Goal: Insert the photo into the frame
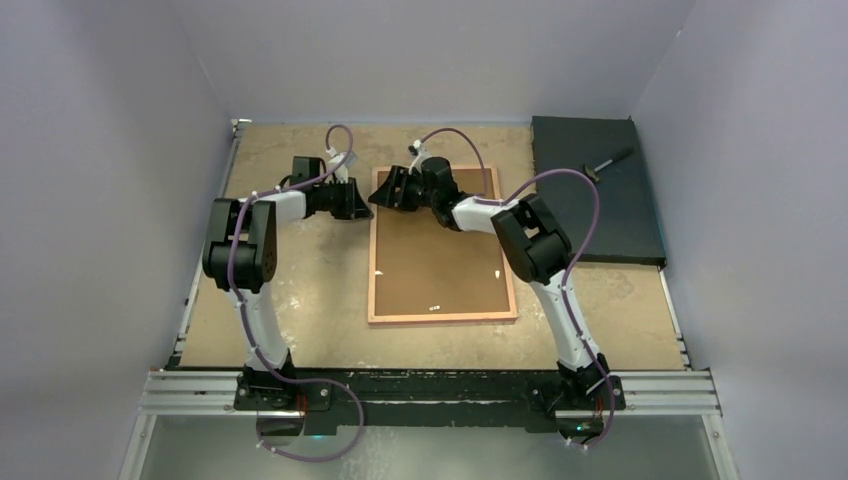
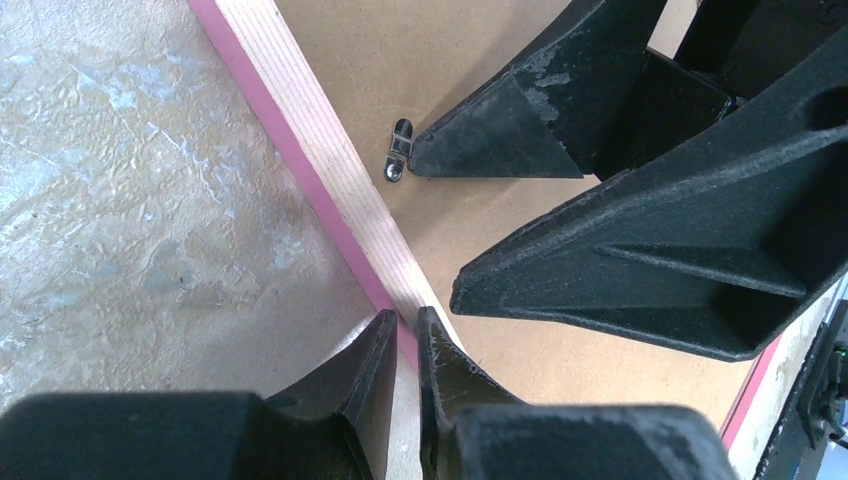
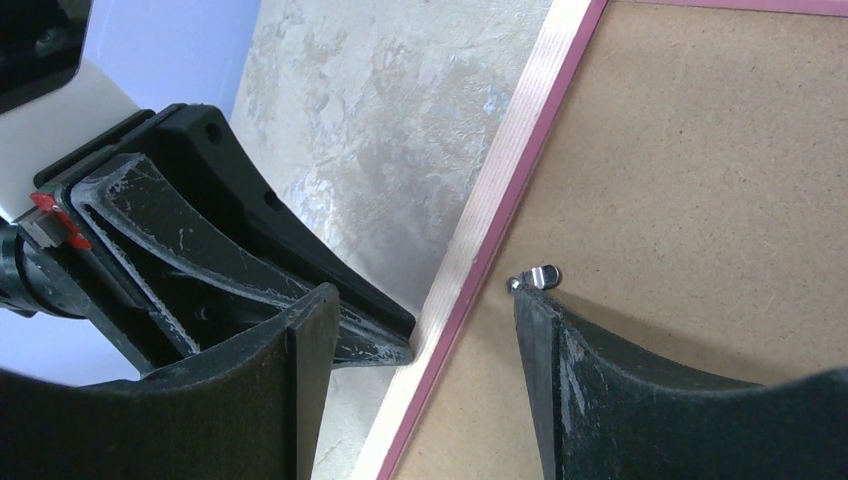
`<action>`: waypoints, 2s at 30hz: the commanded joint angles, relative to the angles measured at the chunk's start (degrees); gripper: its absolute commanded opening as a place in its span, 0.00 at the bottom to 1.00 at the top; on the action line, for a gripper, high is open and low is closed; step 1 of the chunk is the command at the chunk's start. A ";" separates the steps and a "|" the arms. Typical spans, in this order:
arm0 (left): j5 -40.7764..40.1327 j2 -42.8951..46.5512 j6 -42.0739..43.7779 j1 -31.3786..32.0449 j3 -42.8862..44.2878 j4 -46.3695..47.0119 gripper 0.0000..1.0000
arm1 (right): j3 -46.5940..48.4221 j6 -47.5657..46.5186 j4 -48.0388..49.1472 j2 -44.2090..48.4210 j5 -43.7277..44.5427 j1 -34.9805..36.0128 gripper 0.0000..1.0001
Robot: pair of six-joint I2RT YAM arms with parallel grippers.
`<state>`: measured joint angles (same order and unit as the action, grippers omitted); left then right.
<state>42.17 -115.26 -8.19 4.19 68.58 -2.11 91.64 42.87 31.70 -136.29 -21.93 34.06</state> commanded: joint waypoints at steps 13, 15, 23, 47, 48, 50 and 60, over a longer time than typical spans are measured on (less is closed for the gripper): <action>0.20 1.39 1.80 -0.04 -2.22 -1.02 0.10 | -0.23 -3.88 -5.49 2.48 7.80 -0.77 0.67; 0.19 1.27 1.86 -0.05 -2.21 -0.97 0.10 | -0.96 -3.97 -5.43 2.98 7.76 -1.00 0.67; 0.11 1.18 1.74 -0.05 -2.20 -0.65 0.09 | 1.13 -3.76 -4.91 0.46 7.26 -0.94 0.68; 0.19 1.00 1.50 0.00 -2.00 -0.29 0.09 | 5.84 -0.07 -2.49 -3.98 2.14 1.64 0.66; 0.19 0.96 1.56 -0.05 -2.04 -0.27 0.09 | 5.84 0.39 -1.92 -3.98 1.71 1.77 0.66; 0.23 0.92 1.56 -0.05 -2.10 -0.32 0.09 | 6.00 1.30 -0.94 -4.07 0.62 1.96 0.66; 0.28 1.52 1.85 -0.02 -2.41 -0.48 0.09 | 6.52 -0.49 -0.94 0.71 -0.43 -1.13 0.71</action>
<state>42.37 -114.83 -7.92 4.19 67.59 -0.84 96.64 43.83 31.68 -139.44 -21.65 34.85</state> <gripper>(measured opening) 0.088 0.702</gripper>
